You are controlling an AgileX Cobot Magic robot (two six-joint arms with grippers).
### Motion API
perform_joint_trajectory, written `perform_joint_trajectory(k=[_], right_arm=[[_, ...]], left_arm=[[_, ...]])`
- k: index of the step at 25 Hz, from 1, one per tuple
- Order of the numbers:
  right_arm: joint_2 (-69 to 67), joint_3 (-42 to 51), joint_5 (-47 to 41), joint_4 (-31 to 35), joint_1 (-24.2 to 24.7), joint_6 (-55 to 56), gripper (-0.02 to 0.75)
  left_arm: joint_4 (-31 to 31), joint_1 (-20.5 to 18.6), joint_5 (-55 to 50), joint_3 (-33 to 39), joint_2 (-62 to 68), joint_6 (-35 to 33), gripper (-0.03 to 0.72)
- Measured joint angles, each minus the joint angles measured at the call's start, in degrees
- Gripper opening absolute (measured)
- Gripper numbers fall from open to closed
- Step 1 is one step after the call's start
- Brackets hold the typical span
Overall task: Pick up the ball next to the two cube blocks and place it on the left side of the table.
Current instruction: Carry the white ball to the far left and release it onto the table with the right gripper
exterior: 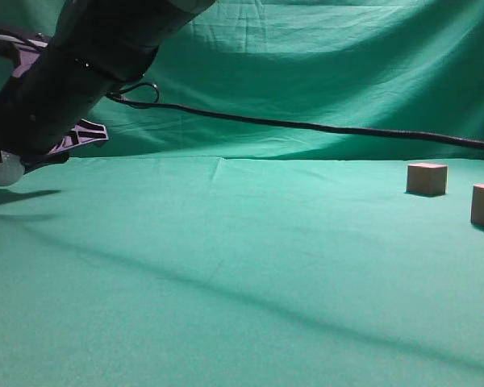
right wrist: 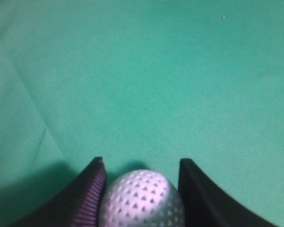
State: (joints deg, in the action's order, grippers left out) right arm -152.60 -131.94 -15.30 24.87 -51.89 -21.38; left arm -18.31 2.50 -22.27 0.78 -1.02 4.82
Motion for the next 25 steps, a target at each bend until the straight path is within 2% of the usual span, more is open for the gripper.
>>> perform_joint_trajectory(k=[1,2,5,10,11,14,21,23,25], right_arm=[[0.0,0.0,0.13,0.0,0.0,-0.1,0.312],[0.0,0.0,0.27,0.0,0.0,-0.27,0.372],[0.0,-0.13,0.27,0.0,0.0,-0.5,0.481],[0.0,-0.13,0.27,0.0,0.63,-0.6,0.476],[0.26,-0.19,-0.27,-0.11,1.09,-0.6,0.517],[1.33,-0.76,-2.62,-0.65,2.16,-0.6,0.502],[15.57,-4.71,-32.19,-6.61,7.0,3.23,0.502],[19.81,-4.83,-40.59,-9.9,8.08,6.75,0.398],[23.5,-4.83,-47.77,-13.79,8.65,10.14,0.224]], left_arm=[[0.0,0.0,0.0,0.0,0.0,0.0,0.0],[0.0,0.0,0.0,0.0,0.0,0.0,0.0],[0.0,0.0,0.0,0.0,0.0,0.0,0.0],[0.0,0.0,0.0,0.0,0.0,0.0,0.0],[0.0,0.0,0.0,0.0,0.0,0.0,0.0],[0.0,0.0,0.0,0.0,0.0,0.0,0.0],[0.0,0.0,0.0,0.0,0.0,0.0,0.0],[0.0,0.0,0.0,0.0,0.0,0.0,0.0],[0.0,0.0,0.0,0.0,0.0,0.0,0.0]])
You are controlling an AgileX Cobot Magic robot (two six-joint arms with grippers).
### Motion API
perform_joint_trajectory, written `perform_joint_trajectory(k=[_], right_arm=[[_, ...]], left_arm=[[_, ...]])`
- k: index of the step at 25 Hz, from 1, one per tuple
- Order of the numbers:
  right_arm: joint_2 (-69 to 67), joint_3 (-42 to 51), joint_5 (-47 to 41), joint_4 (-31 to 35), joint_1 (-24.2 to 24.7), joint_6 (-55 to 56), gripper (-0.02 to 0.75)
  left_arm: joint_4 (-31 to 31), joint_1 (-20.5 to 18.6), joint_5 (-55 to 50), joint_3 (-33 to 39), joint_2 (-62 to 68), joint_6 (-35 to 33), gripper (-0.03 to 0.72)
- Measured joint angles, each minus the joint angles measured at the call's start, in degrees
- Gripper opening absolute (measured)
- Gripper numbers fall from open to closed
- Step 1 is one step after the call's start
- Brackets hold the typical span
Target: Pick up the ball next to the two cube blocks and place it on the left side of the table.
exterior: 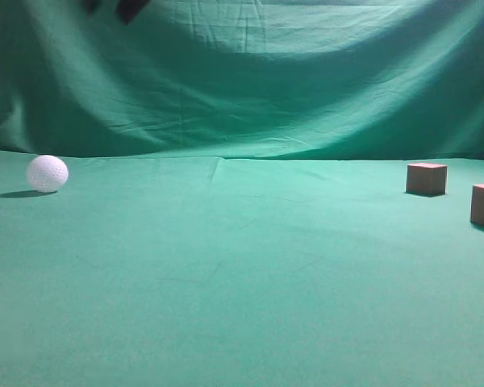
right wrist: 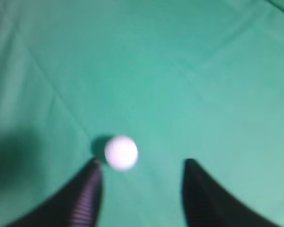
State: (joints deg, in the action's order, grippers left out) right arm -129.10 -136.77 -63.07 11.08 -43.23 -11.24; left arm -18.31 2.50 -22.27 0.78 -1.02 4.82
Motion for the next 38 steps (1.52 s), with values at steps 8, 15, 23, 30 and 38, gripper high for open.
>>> perform_joint_trajectory(k=[8,15,23,30,38], right_arm=[[16.47,0.48,-9.37,-11.23,0.61,9.21,0.0],[38.51,18.24,-9.49,-12.55,0.61,11.18,0.0],[63.76,56.41,0.77,-12.82,0.61,15.58,0.0],[83.49,79.65,9.3,-12.59,0.61,17.55,0.0],[98.43,95.28,16.48,-15.58,0.61,17.55,0.0]], left_arm=[[0.0,0.0,0.0,0.0,0.0,0.0,0.0],[0.0,0.0,0.0,0.0,0.0,0.0,0.0],[0.0,0.0,0.0,0.0,0.0,0.0,0.0],[0.0,0.0,0.0,0.0,0.0,0.0,0.0],[0.0,0.0,0.0,0.0,0.0,0.0,0.0]])
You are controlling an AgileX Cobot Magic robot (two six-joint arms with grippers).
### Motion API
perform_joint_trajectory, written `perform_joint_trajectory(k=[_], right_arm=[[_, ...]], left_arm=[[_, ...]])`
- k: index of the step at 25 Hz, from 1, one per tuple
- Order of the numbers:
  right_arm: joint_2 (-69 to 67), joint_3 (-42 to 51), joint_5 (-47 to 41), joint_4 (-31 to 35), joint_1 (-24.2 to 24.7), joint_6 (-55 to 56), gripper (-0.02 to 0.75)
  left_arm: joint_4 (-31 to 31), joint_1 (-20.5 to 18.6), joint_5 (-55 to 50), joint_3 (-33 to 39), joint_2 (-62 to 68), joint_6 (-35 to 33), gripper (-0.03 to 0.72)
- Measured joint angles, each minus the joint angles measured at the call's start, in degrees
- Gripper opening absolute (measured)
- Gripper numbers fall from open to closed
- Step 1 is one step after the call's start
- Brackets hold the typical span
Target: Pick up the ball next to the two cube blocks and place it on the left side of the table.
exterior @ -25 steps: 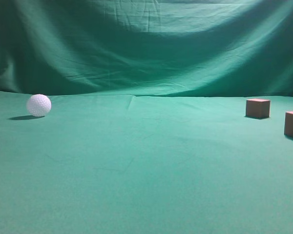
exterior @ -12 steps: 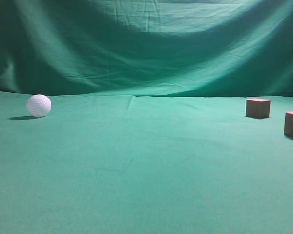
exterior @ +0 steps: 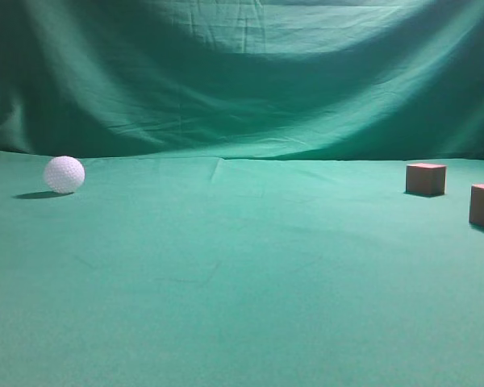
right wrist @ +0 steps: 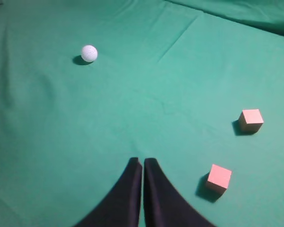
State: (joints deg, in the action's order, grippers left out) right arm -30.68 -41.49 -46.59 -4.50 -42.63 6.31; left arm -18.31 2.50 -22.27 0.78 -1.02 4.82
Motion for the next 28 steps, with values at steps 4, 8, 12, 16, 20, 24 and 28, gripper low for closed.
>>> perform_joint_trajectory(k=[4,8,12,16,20,24,28], right_arm=[[6.36,7.47,6.76,-1.29,3.68,0.0,0.0],[11.91,16.49,14.47,-1.42,12.27,0.0,0.0],[17.26,26.67,23.01,-1.55,22.8,0.0,0.0],[23.06,35.96,29.37,-1.55,29.82,0.0,0.0],[28.47,42.0,30.41,-1.55,32.82,0.0,0.0],[31.11,42.99,29.23,-1.55,34.72,0.0,0.0],[31.26,43.08,25.17,-1.55,35.33,0.0,0.0]], left_arm=[[0.0,0.0,0.0,0.0,0.0,0.0,0.0],[0.0,0.0,0.0,0.0,0.0,0.0,0.0],[0.0,0.0,0.0,0.0,0.0,0.0,0.0],[0.0,0.0,0.0,0.0,0.0,0.0,0.0],[0.0,0.0,0.0,0.0,0.0,0.0,0.0],[0.0,0.0,0.0,0.0,0.0,0.0,0.0],[0.0,0.0,0.0,0.0,0.0,0.0,0.0]])
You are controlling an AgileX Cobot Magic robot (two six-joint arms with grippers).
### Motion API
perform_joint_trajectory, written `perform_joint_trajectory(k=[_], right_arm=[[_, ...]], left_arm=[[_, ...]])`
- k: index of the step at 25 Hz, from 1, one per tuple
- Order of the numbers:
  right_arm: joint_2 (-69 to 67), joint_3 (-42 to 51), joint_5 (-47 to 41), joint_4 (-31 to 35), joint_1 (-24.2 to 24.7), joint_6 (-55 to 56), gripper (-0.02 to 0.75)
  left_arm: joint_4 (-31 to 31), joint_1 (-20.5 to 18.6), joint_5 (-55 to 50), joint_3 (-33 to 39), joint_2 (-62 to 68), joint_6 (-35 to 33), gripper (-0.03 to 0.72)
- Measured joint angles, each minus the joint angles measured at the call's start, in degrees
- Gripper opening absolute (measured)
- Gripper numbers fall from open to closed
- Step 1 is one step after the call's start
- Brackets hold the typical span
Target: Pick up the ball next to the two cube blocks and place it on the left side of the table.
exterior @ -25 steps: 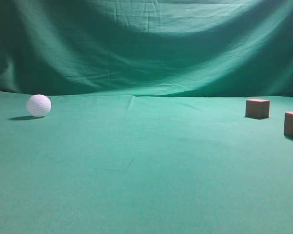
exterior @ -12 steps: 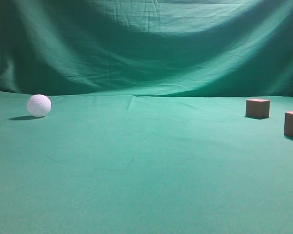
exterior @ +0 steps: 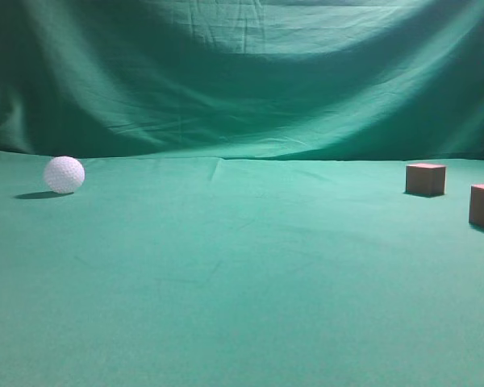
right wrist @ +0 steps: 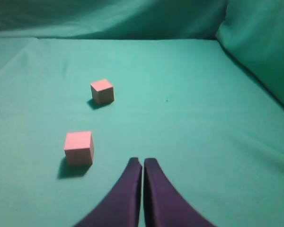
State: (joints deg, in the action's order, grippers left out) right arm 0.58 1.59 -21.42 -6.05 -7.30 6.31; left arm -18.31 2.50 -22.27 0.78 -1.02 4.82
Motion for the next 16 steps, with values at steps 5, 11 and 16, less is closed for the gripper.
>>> perform_joint_trajectory(k=[5,11,16], right_arm=[[0.0,0.0,-0.74,0.0,0.0,0.0,0.0],[0.0,0.0,-0.9,0.0,0.0,0.0,0.0],[0.0,0.0,-0.9,0.0,0.0,0.0,0.0]], left_arm=[[0.0,0.0,0.0,0.0,0.0,0.0,0.0],[0.0,0.0,0.0,0.0,0.0,0.0,0.0],[0.0,0.0,0.0,0.0,0.0,0.0,0.0]])
